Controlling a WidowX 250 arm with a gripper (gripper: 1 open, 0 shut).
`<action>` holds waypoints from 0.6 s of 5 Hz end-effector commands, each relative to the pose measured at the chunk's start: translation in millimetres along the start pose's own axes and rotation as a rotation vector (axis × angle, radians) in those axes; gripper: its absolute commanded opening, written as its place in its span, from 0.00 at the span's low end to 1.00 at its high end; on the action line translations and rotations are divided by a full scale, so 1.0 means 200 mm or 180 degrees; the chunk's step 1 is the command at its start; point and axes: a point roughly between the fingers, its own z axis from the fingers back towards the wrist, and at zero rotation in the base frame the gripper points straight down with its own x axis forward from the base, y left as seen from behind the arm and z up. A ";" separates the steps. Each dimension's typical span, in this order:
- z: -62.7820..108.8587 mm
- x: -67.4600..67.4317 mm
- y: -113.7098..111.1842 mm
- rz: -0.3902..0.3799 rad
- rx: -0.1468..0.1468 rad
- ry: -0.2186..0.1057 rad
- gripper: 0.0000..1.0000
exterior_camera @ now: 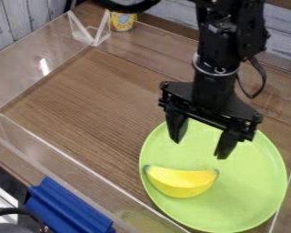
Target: Put the banana on top of the green plate
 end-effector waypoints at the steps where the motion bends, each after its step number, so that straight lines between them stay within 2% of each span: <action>1: 0.05 0.06 -0.01 0.0019 -0.0075 -0.0139 1.00; 3: 0.05 0.08 -0.01 -0.0008 -0.0101 -0.0148 1.00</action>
